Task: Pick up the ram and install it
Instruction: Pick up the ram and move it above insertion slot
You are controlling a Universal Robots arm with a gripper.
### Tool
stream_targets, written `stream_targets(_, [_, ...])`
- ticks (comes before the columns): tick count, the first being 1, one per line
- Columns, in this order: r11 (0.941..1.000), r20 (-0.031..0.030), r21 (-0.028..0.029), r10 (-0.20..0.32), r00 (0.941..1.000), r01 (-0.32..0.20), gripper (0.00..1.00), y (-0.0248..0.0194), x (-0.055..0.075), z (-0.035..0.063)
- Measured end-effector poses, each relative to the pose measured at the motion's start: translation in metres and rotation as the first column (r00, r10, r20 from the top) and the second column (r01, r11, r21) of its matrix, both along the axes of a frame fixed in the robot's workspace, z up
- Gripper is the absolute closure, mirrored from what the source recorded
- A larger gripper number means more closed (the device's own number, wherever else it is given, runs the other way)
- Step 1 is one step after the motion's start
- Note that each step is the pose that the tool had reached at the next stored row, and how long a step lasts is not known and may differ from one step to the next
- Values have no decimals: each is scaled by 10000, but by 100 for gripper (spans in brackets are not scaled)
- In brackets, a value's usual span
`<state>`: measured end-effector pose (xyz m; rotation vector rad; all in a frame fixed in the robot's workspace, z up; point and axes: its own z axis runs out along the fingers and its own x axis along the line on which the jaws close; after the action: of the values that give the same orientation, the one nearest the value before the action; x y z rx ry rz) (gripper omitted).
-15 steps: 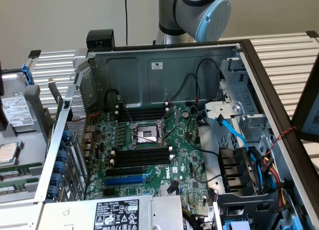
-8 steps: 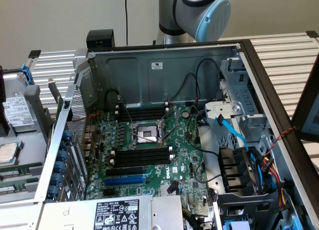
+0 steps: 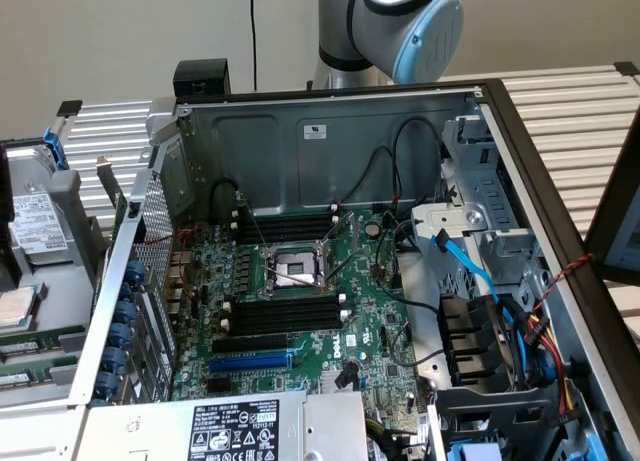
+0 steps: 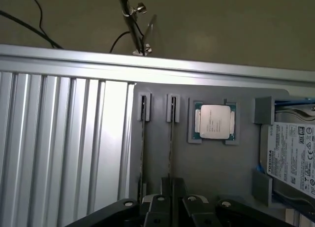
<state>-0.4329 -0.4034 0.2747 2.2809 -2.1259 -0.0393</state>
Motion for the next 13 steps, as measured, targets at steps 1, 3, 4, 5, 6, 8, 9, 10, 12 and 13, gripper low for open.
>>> stream_targets(1, [10000, -1, 1, 0, 10000, 0, 82, -25, 0, -12])
stream_targets(3, [10000, -7, 0, 2, 10000, -2, 82, -77, -1, -38])
stream_targets(4, [10000, -9, 0, 8, 10000, -8, 82, -100, -1, -55])
stream_targets(5, [10000, -9, 0, 16, 10000, -16, 82, -117, -1, -73])
stream_targets(6, [10000, -8, 0, 28, 10000, -28, 82, -130, -1, -91])
stream_targets(8, [10000, -8, 0, 71, 10000, -71, 82, -150, 0, -128])
stream_targets(9, [10000, -8, 0, 97, 10000, -97, 82, -158, -1, -145])
stream_targets(10, [9999, -9, 0, 124, 9999, -124, 82, -165, -1, -163])
stream_targets(12, [9998, -8, 0, 175, 9998, -175, 82, -176, -1, -200])
stream_targets(13, [9998, -8, 0, 211, 9998, -211, 82, -178, -2, -219])
